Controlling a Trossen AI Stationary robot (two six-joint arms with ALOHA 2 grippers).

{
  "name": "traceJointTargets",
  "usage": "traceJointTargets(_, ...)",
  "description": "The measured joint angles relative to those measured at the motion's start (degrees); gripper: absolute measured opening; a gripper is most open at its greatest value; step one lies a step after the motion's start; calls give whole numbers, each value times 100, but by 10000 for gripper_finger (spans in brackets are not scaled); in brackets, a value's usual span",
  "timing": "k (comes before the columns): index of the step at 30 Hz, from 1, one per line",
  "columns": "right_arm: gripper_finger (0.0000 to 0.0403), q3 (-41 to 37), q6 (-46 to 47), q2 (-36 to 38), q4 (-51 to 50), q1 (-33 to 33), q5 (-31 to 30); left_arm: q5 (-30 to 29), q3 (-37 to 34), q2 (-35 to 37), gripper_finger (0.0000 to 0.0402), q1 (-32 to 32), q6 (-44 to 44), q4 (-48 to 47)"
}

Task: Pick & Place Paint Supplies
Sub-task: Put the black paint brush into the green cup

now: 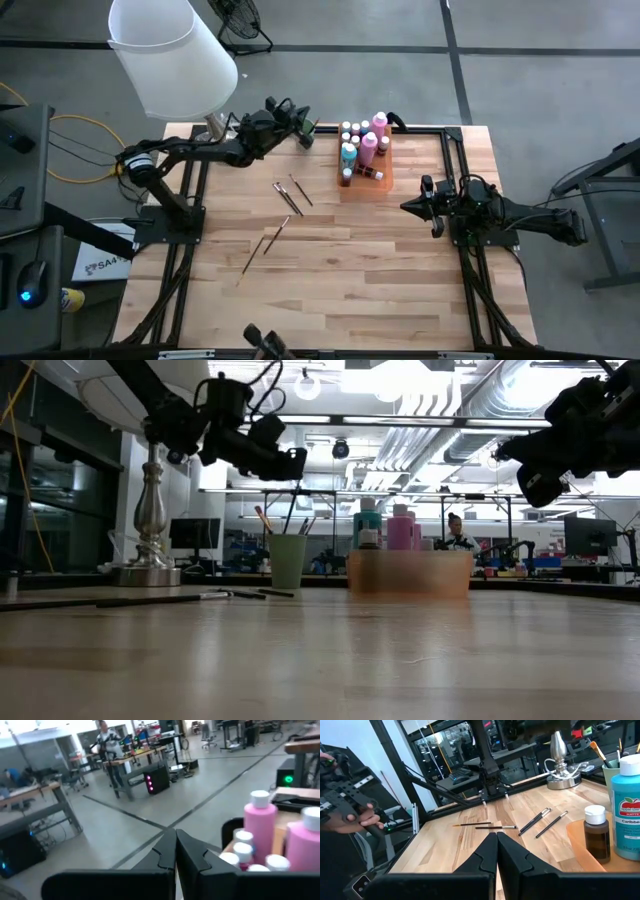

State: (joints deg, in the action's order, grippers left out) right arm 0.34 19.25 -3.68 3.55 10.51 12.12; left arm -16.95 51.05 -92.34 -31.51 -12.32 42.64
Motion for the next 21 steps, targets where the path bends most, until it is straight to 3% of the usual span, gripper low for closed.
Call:
traceJointTargets(10, 2, 2, 0, 0, 2, 2, 0, 22, 98, -257, 11, -238, 804, -518)
traceJointTargets(21, 2, 2, 0, 0, 2, 0, 1, 35, 98, -176, 134, -222, 647, -523)
